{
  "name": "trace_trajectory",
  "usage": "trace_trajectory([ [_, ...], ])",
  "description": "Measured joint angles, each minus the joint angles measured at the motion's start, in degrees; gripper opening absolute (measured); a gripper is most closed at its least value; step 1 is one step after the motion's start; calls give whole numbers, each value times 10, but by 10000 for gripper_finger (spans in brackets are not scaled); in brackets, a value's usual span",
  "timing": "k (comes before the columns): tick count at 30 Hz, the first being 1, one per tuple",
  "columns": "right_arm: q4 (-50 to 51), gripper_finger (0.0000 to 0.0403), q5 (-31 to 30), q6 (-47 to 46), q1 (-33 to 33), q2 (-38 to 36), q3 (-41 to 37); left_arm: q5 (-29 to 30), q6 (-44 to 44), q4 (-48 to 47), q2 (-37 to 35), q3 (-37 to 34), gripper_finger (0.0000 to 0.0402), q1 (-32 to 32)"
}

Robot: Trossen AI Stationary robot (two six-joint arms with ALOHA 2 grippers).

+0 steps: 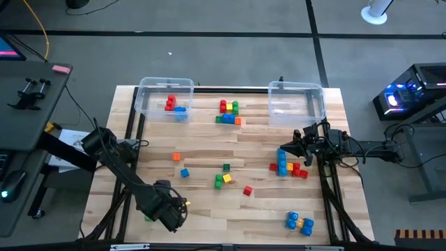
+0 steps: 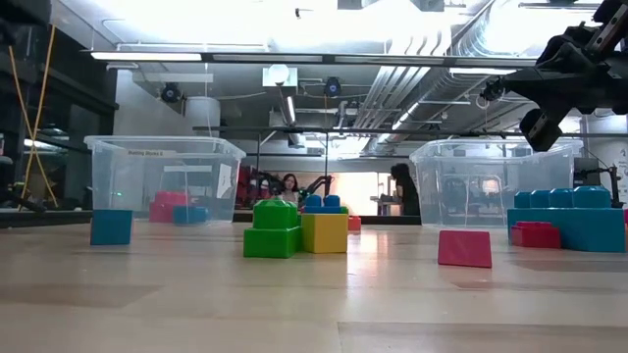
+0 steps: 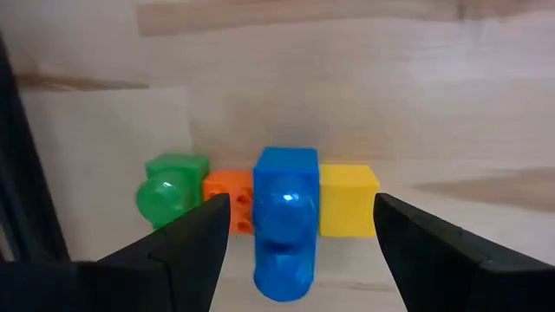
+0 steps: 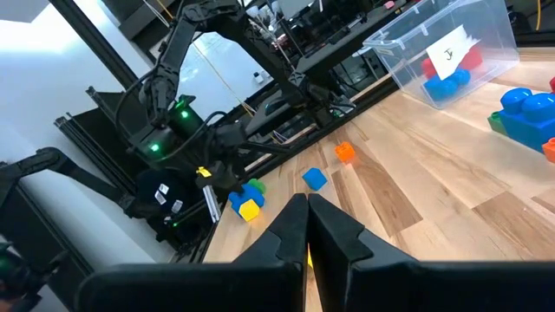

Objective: Sort blocks by size
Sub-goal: Put the large game piece into the left transparent bin

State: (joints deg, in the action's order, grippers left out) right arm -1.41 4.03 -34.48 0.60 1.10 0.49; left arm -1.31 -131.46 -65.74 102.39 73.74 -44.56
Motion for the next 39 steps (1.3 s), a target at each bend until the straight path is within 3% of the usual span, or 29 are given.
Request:
trace_trajectory([
  [8, 0, 5, 0, 0, 0, 0, 0, -25, 3, 127, -13, -76, 268, 0],
  [14, 0, 5, 0, 0, 0, 0, 0, -21, 10, 119, -21, -88, 262, 0],
  [18, 0, 5, 0, 0, 0, 0, 0, -27, 15, 133, -21, -96, 215, 0],
  [25, 0, 5, 0, 0, 0, 0, 0, -29, 17, 128, -23, -96, 79, 0],
  [29, 0, 5, 0, 0, 0, 0, 0, -26, 36, 127, -29, -97, 71, 0],
  [35, 0, 5, 0, 0, 0, 0, 0, 4, 60, 21, -115, -98, 71, 15],
  [39, 0, 5, 0, 0, 0, 0, 0, 71, 62, -103, -211, -98, 71, 41],
])
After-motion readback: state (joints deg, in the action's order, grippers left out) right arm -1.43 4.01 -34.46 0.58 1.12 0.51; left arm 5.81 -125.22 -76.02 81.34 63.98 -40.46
